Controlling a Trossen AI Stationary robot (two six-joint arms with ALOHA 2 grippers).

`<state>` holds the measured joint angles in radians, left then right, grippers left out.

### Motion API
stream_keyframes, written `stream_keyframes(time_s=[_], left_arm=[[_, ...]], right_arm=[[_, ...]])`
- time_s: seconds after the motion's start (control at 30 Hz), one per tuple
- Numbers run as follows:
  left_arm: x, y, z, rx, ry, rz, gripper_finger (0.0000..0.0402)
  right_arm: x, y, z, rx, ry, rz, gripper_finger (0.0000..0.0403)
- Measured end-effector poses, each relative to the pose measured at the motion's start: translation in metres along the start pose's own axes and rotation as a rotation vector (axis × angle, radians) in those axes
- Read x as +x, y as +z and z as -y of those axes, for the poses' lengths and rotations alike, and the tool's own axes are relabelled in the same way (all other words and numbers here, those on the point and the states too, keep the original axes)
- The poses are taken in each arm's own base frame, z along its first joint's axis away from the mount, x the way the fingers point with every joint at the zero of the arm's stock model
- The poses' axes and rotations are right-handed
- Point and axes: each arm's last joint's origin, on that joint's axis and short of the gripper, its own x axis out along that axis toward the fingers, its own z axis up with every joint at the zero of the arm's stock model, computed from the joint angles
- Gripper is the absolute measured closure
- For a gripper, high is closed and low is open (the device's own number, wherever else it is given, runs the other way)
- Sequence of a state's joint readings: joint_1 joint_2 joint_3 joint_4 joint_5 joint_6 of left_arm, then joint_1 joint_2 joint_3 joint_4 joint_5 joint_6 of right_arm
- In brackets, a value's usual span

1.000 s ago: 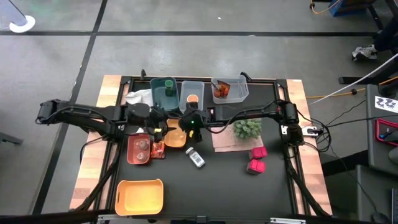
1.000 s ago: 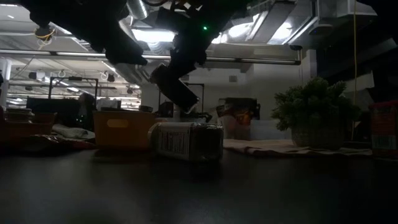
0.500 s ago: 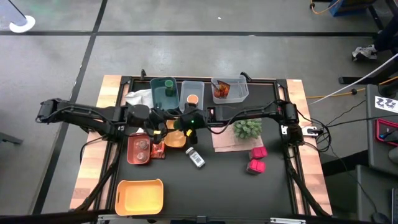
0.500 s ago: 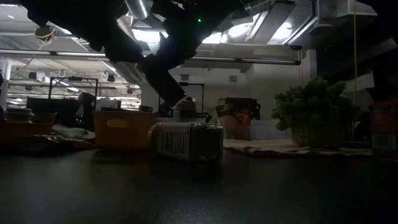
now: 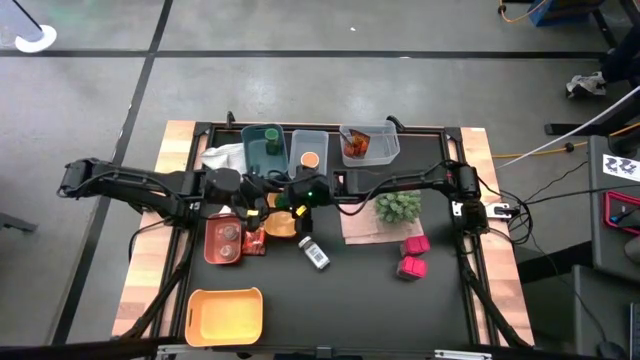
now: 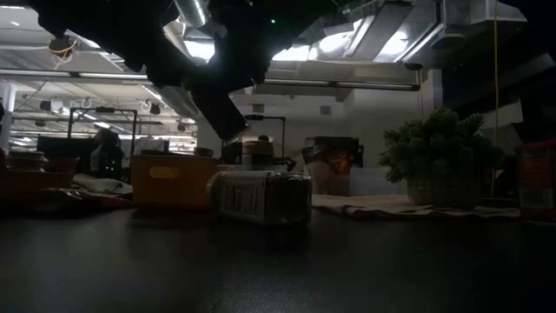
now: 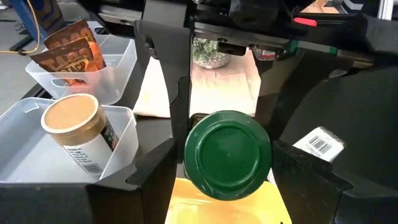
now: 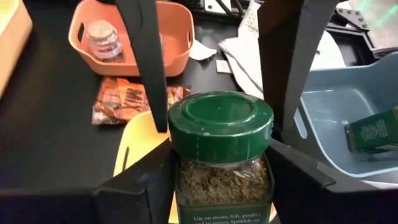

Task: Sort spices by type
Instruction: Put the green seasoning bottle into the blue bin

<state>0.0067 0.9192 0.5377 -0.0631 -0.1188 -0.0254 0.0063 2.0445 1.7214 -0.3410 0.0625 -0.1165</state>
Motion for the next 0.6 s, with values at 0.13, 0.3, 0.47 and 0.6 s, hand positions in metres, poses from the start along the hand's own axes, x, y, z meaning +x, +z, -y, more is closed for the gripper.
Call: stream_keyframes(time_s=[0.13,0.3,0.47,0.6], left_arm=[[0.0,0.0,0.0,0.0,0.0,0.0,0.0164],[0.0,0.0,0.0,0.0,0.0,0.0,0.0164],[0.0,0.0,-0.0001,0.0,0.002,0.0,0.0164],[0.0,0.0,-0.0002,0.0,0.003,0.0,0.0164]], right_arm=[[0.0,0.0004,-0.0003,0.016,0.018,0.006,0.0194],[0.0,0.0008,-0.0003,0.016,0.018,0.009,0.0194],[-0.0002,0.0032,0.0,0.023,0.015,0.034,0.0194],[-0.0002,0.0037,0.0001,0.03,0.015,0.04,0.0194]])
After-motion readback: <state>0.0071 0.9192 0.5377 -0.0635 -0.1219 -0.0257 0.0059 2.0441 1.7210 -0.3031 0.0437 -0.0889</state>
